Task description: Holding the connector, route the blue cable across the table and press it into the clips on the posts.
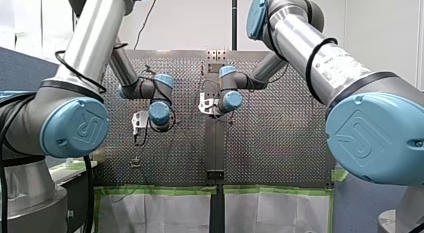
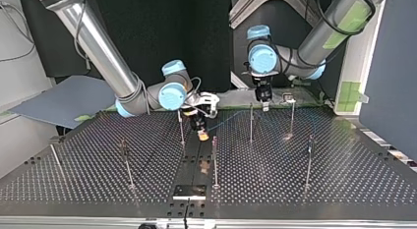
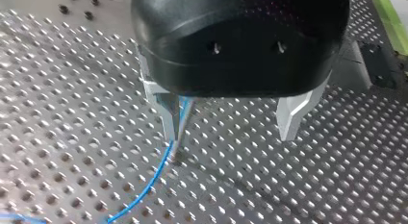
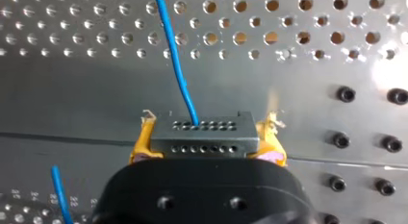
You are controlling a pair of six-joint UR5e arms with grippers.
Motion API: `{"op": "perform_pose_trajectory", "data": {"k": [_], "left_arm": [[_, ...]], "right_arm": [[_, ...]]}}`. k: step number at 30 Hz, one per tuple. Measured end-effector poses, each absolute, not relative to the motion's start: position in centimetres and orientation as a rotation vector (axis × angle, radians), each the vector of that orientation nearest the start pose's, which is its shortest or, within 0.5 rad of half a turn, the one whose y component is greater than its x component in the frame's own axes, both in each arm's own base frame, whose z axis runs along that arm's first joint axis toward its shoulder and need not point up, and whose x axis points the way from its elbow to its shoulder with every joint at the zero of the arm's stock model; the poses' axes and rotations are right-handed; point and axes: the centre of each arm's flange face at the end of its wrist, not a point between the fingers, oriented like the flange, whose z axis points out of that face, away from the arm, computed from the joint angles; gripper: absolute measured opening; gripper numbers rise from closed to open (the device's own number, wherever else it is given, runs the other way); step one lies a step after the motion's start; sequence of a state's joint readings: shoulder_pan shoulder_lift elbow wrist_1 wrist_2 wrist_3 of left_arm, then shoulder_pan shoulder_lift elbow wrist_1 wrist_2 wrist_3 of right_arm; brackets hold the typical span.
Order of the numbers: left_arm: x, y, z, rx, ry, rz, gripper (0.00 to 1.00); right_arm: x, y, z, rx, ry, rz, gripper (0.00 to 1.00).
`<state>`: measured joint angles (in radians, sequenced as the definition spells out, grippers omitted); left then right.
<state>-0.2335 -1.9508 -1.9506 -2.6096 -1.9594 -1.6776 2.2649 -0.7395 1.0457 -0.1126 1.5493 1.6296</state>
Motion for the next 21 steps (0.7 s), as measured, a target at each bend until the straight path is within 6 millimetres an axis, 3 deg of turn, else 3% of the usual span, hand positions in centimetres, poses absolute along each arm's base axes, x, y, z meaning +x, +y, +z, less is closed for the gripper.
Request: {"op": "perform_pose_trajectory", "data": {"k": [3,10,21], "left_arm": [[47.0,-21.5,17.7,-0.158,1.763,0.094,1.00],[45.4,-23.0,17.5,-0.123,1.777,0.071,1.00],[43.3,-27.1,17.7,-0.071,1.755,-0.020,1.00]], "right_arm": [[59.4,-50.0,21.0,-2.603,1.283,-2.187,0.00],[59.2,-49.7,20.1,-2.618,1.289,-2.154,0.00],[59.2,-49.6,19.9,-2.620,1.290,-2.147,0.00]]}}
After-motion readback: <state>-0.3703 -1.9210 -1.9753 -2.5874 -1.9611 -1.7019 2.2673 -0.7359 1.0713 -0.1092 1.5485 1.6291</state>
